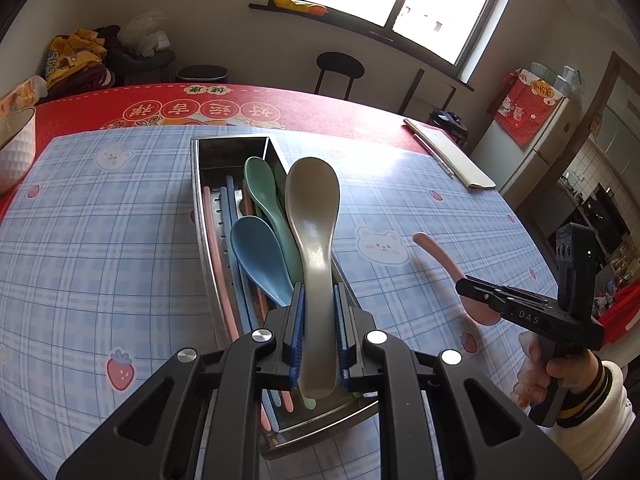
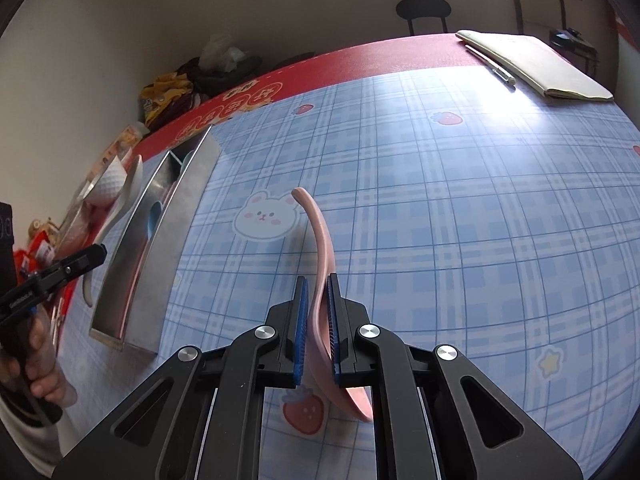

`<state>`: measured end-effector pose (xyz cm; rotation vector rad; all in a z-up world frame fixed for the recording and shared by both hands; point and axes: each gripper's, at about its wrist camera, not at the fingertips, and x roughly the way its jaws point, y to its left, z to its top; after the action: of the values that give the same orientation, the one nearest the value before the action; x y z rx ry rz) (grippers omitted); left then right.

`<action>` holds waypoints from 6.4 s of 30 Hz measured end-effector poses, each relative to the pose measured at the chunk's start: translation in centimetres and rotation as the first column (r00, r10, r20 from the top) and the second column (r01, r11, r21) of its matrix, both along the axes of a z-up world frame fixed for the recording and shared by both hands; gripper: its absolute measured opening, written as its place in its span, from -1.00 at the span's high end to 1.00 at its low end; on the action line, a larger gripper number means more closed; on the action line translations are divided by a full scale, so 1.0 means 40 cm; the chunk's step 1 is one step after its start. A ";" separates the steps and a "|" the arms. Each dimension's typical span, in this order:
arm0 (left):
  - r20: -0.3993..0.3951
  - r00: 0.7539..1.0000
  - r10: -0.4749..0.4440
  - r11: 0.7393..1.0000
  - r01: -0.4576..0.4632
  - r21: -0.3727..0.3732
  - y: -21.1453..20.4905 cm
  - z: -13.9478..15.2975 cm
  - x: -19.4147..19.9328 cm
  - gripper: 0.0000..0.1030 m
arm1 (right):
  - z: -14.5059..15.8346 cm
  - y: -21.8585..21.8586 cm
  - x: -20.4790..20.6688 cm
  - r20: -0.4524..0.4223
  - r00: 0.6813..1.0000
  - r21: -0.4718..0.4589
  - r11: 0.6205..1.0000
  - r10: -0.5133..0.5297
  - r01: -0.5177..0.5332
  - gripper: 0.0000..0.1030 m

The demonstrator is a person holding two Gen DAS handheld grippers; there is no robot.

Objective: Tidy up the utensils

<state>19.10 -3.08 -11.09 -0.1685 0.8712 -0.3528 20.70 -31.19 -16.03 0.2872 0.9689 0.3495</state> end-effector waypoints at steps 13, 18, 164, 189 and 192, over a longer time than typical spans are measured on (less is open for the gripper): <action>-0.077 0.992 0.104 0.994 -0.106 -0.019 0.028 -0.023 0.039 0.73 | -0.013 -0.013 -0.017 0.016 1.000 0.093 0.996 -0.011 0.009 0.81; -0.133 0.982 0.132 0.990 -0.139 -0.039 0.021 -0.036 0.042 0.73 | -0.017 -0.030 -0.022 0.016 1.000 0.117 0.993 -0.016 0.014 0.81; 0.344 0.932 0.114 0.975 -0.170 0.140 0.220 0.110 -0.180 -0.88 | 0.263 0.339 -0.161 0.283 0.959 -0.108 0.993 -0.005 0.037 0.59; 0.527 0.835 0.156 0.940 -0.290 0.181 0.191 0.291 -0.311 -0.88 | 0.393 0.207 -0.275 0.491 0.858 -0.106 0.967 -0.153 0.233 -0.70; 0.532 0.833 0.154 0.941 -0.288 0.179 0.185 0.300 -0.320 -0.88 | 0.401 0.206 -0.283 0.500 0.851 -0.108 0.964 -0.159 0.243 -0.70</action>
<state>6.32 4.31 0.90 0.0637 0.3518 -0.0523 9.36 -22.96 0.01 0.1325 0.4555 0.1319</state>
